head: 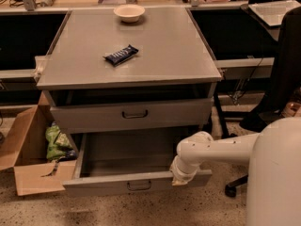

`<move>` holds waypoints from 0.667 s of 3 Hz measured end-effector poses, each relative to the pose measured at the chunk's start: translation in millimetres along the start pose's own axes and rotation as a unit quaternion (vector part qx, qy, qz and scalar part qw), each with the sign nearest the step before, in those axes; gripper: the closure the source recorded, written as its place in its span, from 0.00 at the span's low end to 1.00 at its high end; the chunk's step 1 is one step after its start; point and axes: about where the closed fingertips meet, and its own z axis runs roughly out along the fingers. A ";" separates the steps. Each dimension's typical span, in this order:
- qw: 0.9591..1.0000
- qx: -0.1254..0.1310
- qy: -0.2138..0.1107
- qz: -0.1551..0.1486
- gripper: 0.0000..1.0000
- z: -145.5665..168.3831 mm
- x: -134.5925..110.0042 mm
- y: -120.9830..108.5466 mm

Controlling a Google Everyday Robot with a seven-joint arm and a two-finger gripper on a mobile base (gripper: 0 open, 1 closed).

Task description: Open middle drawer

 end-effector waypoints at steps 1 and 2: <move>1.000 0.000 0.000 0.000 1.00 -1.3 0.2 -1.2; 1.000 0.000 0.000 0.000 0.81 -1.3 0.2 -1.1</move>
Offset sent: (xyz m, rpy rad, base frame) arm 0.0011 -0.0003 0.0013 0.0000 0.0000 0.0000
